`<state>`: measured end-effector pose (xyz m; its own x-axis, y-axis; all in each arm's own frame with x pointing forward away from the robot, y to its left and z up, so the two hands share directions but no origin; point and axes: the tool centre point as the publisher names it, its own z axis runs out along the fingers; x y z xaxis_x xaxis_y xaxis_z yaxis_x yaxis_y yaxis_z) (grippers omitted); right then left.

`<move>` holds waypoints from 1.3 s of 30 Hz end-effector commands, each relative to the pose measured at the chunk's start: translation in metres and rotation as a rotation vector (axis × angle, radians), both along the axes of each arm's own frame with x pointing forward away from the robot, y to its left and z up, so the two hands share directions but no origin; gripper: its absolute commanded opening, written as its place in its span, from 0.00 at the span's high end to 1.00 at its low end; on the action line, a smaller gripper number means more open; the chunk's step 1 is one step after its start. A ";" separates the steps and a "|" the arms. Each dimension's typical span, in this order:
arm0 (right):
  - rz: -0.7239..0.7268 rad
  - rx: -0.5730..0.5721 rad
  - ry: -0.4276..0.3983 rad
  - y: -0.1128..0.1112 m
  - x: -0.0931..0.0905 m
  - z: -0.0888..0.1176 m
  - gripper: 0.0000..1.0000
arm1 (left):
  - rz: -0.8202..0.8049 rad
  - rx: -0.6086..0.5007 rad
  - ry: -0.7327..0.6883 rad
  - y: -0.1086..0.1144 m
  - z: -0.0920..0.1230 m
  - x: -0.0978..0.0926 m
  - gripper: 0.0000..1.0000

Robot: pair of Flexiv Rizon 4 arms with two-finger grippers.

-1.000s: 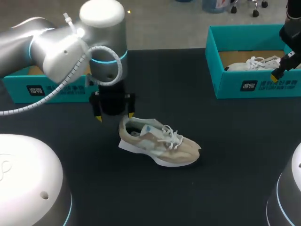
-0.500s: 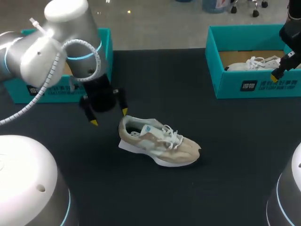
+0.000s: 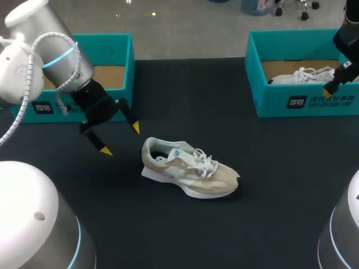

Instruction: Take the shoe out of the shoebox, open the shoe tongue, remove and reinsert the insole, then place the shoe into the shoebox

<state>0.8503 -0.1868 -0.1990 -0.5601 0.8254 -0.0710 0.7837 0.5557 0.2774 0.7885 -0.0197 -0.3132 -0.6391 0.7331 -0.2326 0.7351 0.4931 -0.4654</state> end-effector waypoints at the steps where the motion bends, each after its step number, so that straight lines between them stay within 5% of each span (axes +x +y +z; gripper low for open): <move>1: 0.000 0.000 0.001 0.000 0.001 0.000 0.00 | 0.260 -0.311 0.037 0.013 -0.007 -0.007 0.00; 7: 0.000 0.000 0.001 0.000 0.001 0.000 0.00 | 0.382 -0.420 0.069 0.020 -0.015 -0.010 0.00; 21: 0.000 0.000 0.001 0.000 0.001 0.000 0.00 | 0.339 -0.409 0.058 0.020 -0.016 -0.010 0.00; 39: 0.000 0.000 0.001 0.000 0.001 0.000 0.00 | 0.735 -0.545 0.271 0.024 -0.058 -0.007 0.00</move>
<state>0.8503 -0.1868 -0.1990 -0.5601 0.8254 -0.0710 0.7837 0.5557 0.2774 0.7853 0.0081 -0.3646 -0.9843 0.0165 -0.1755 0.1635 0.4568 -0.8744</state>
